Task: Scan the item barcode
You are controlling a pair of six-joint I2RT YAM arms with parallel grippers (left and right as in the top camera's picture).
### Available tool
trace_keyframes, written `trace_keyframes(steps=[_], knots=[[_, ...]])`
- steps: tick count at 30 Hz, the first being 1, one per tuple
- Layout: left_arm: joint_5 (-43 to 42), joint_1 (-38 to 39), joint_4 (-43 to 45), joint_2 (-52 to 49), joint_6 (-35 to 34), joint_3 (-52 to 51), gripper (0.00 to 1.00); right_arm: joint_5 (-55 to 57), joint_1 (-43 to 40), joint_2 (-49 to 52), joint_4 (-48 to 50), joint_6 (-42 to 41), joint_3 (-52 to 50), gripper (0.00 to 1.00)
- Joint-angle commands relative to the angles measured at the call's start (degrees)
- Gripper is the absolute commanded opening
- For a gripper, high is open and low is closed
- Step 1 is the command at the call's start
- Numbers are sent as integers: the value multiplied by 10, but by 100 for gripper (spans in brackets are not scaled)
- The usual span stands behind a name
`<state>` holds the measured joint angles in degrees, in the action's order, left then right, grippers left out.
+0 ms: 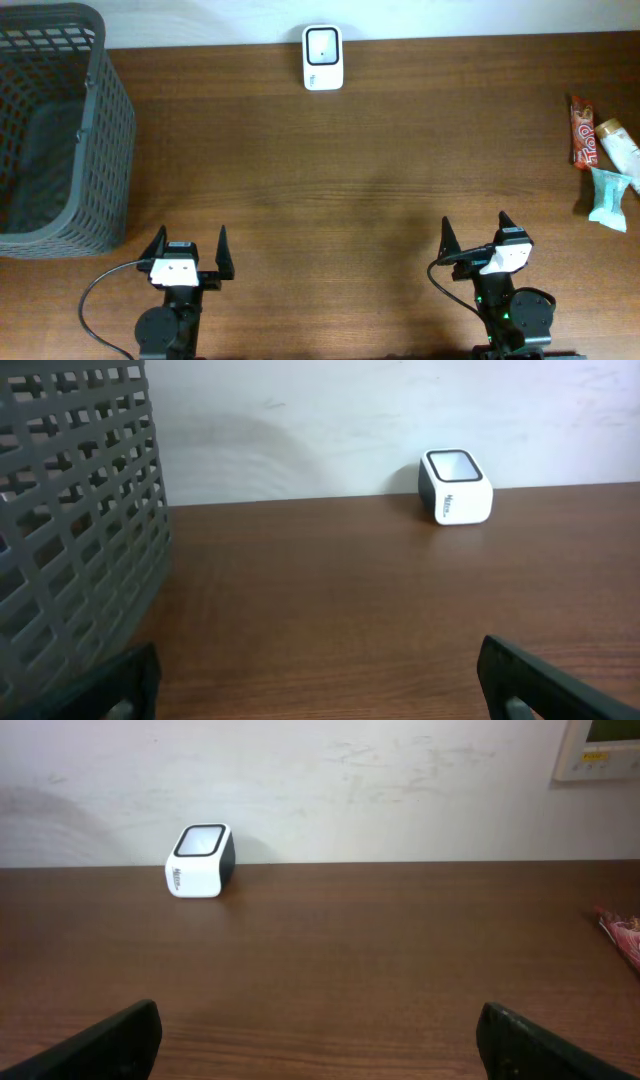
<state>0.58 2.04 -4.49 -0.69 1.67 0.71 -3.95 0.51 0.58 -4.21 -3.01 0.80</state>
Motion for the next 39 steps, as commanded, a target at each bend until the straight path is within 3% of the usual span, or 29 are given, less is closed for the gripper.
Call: trace_keyframes(steps=[1,5,39], knots=[[-12,-3,-3,4,14,-2,99,7,-3,-4,-1,-2,-5,99],[2,-3,-3,4,-62,-2,99,7,-3,-4,-1,-2,-5,99],[2,-3,-3,4,-61,-2,99,14,-2,-4,-2,-2,-5,99]])
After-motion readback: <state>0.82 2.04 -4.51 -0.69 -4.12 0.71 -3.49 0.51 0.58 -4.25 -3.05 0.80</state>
